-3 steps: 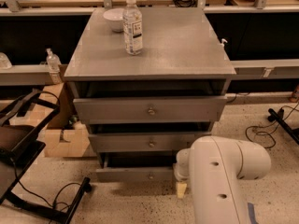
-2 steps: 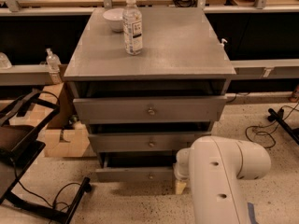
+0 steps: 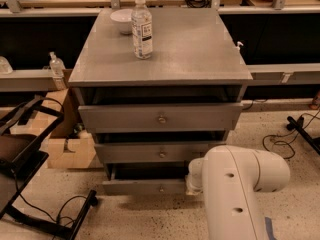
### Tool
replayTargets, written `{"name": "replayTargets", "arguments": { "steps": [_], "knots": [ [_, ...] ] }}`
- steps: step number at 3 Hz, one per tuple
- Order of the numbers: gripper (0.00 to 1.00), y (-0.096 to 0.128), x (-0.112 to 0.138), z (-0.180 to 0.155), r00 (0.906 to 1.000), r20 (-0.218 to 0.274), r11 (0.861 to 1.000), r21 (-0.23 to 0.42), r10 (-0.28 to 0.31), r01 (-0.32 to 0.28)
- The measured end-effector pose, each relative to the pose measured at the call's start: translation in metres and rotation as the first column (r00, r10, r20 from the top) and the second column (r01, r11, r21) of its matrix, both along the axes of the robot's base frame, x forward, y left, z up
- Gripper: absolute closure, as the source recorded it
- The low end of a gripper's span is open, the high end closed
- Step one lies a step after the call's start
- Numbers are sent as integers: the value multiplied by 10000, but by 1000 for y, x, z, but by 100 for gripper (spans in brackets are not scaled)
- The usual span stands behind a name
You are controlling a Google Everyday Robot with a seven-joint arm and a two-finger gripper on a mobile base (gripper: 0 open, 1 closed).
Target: Open bottom drawer
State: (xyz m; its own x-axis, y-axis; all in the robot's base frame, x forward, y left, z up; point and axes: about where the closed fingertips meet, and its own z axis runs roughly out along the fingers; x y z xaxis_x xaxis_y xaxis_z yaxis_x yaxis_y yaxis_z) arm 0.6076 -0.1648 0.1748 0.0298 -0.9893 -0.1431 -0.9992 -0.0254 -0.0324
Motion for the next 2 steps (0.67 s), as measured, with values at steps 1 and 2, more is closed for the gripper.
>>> {"name": "replayTargets", "arguments": {
  "steps": [1, 2],
  "knots": [
    [99, 0, 0, 1, 10000, 0, 10000, -1, 0, 0],
    [100, 0, 0, 2, 10000, 0, 10000, -1, 0, 0]
  ]
}}
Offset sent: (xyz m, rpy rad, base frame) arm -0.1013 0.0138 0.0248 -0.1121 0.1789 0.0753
